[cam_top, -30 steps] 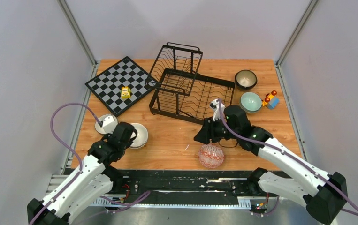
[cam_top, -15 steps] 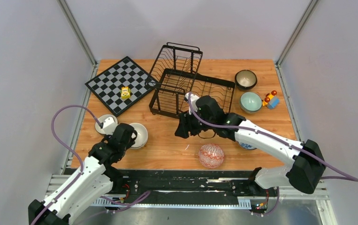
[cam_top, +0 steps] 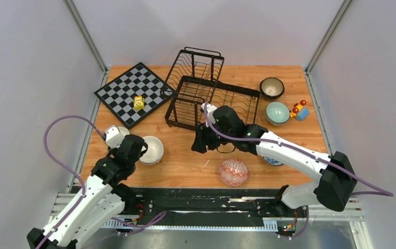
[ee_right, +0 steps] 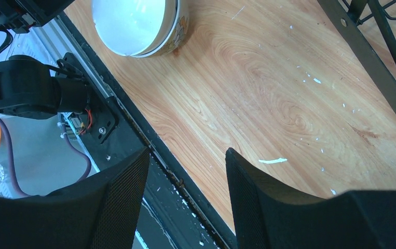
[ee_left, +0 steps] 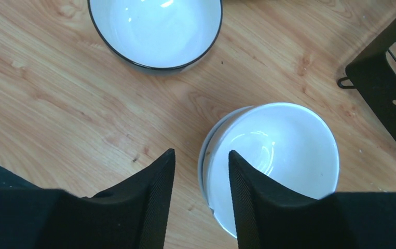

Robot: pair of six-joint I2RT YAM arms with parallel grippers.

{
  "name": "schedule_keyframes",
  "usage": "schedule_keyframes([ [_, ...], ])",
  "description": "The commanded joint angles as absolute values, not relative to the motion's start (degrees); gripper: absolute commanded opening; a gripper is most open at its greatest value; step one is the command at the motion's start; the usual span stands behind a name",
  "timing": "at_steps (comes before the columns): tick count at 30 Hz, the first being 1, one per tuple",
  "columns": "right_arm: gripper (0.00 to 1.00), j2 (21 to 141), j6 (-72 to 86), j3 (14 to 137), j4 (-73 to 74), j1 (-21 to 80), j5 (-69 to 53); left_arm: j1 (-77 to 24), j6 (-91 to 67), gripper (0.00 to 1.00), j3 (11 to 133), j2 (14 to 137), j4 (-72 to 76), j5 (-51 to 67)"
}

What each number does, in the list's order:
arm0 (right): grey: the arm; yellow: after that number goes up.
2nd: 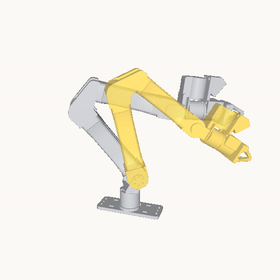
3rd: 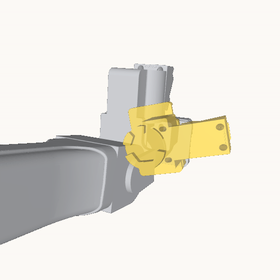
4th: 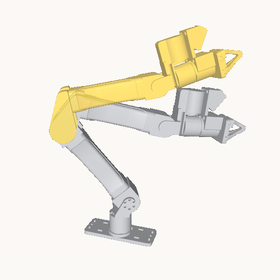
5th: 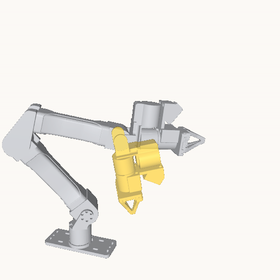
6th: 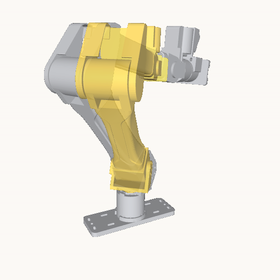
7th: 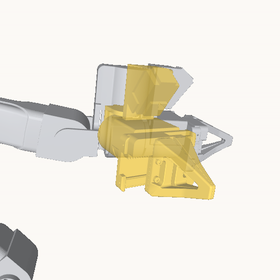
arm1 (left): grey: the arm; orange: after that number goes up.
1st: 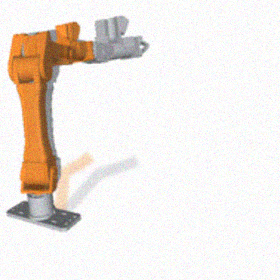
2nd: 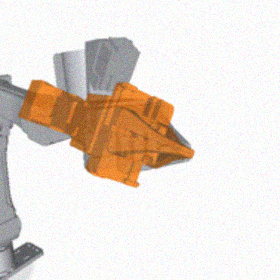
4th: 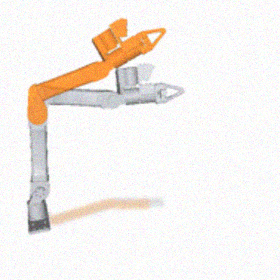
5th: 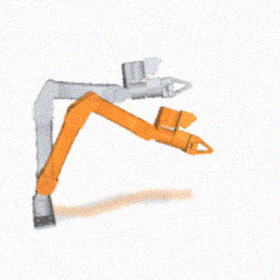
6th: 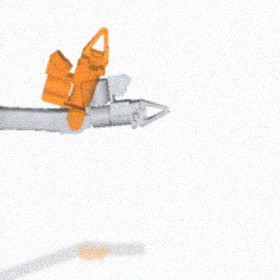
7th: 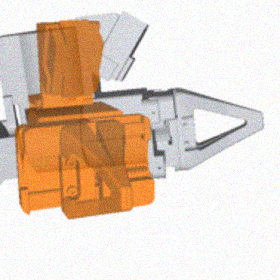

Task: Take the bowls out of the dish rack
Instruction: Adjust the bowl at the center of the board.

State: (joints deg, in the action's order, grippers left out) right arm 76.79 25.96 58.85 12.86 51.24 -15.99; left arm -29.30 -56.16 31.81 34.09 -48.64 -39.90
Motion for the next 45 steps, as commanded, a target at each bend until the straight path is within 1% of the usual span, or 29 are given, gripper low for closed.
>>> schedule_keyframes([
  [1, 0.59, 74.8, 25.4, 57.4, 13.2, 52.1, -15.1, -28.6, -56.4, 0.43, 32.8, 36.2, -47.9, -43.4],
  [6, 0.59, 73.1, 25.6, 55.9, 13.1, 52.0, -14.8, -28.3, -55.9, 0.39, 32.7, 39.4, -45.2, -43.1],
  [11, 0.59, 71.6, 25.6, 55.2, 13.3, 52.0, -14.4, -27.3, -55.1, 0.33, 32.4, 40.7, -43.4, -42.9],
  [32, 0.59, 70.7, 25.5, 55.0, 14.4, 52.0, -13.4, -25.2, -53.9, 0.31, 28.2, 42.3, -39.4, -39.3],
  [39, 0.59, 70.3, 25.3, 55.4, 14.9, 52.0, -13.5, -25.0, -53.1, 0.3, 29.4, 41.2, -39.6, -38.8],
  [40, 0.59, 70.1, 25.3, 55.6, 15.1, 52.0, -13.6, -25.0, -52.7, 0.33, 30.2, 40.8, -40.0, -38.5],
  [41, 0.59, 69.8, 25.1, 55.8, 15.3, 52.0, -13.7, -25.0, -52.1, 0.39, 31.1, 40.5, -40.5, -38.2],
  [45, 0.59, 67.6, 23.0, 58.4, 18.2, 52.0, -12.1, -25.0, -47.9, 0.76, 36.9, 38.7, -43.1, -36.2],
])
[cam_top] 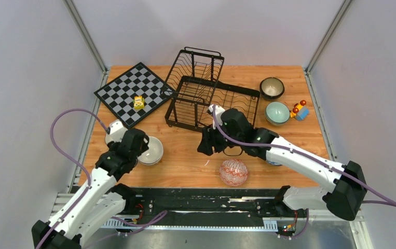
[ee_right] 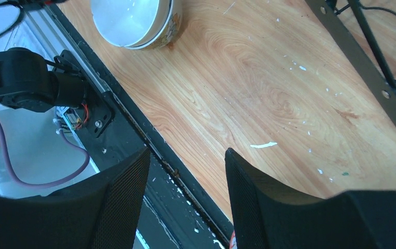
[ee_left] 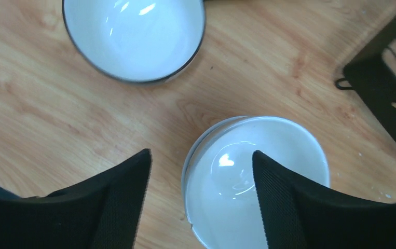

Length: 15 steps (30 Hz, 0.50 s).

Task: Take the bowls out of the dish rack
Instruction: Adjust the bowl at the center of the board, then reset both arms

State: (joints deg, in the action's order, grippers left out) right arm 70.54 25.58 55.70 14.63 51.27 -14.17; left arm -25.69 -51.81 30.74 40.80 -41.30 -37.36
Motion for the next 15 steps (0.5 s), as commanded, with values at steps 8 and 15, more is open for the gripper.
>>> schedule_keyframes([
  [8, 0.61, 53.5, 12.7, 58.5, 24.8, 52.1, 1.9, -25.0, -37.9, 1.0, 47.4, 37.7, -45.9, -29.3],
  [15, 0.62, 38.5, 10.1, 51.3, 30.0, 51.9, 19.0, -25.0, -33.1, 1.0, 52.3, 43.1, -49.6, -35.5],
])
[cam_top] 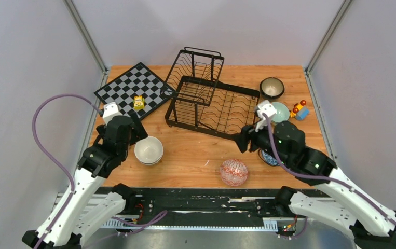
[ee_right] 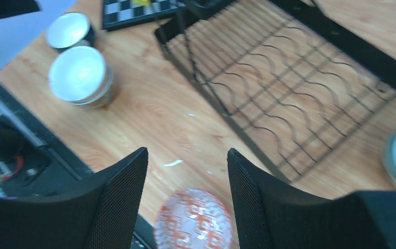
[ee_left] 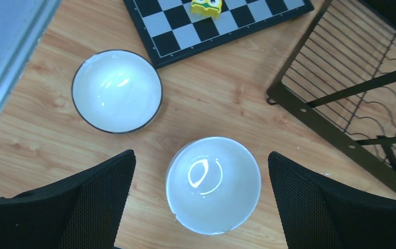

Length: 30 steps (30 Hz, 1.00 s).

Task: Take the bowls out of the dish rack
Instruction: Reset both arms

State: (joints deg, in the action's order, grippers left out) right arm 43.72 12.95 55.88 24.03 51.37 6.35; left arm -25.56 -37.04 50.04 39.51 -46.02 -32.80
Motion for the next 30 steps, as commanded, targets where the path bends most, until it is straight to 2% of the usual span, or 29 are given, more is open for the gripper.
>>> schedule_keyframes([
  [1, 0.62, 37.6, 11.0, 50.2, 30.8, 51.9, 20.6, -25.0, -33.1, 1.0, 52.8, 44.2, -49.5, -34.8],
  [6, 0.65, 37.0, 16.7, 49.5, 34.0, 49.4, 25.0, -25.0, -32.6, 1.0, 52.4, 46.5, -45.3, -28.2],
  [18, 0.67, 39.8, 21.0, 51.9, 34.9, 34.6, 13.1, -25.0, -35.0, 1.0, 52.9, 44.6, -47.0, -31.2],
  [25, 0.7, 39.5, 20.5, 51.5, 34.9, 33.7, 13.9, -25.0, -45.9, 1.0, 54.2, 45.6, -51.9, -33.2],
  [30, 0.69, 38.0, 20.6, 50.6, 34.8, 33.7, 14.7, -25.0, -41.1, 1.0, 50.8, 42.1, -45.5, -26.5],
])
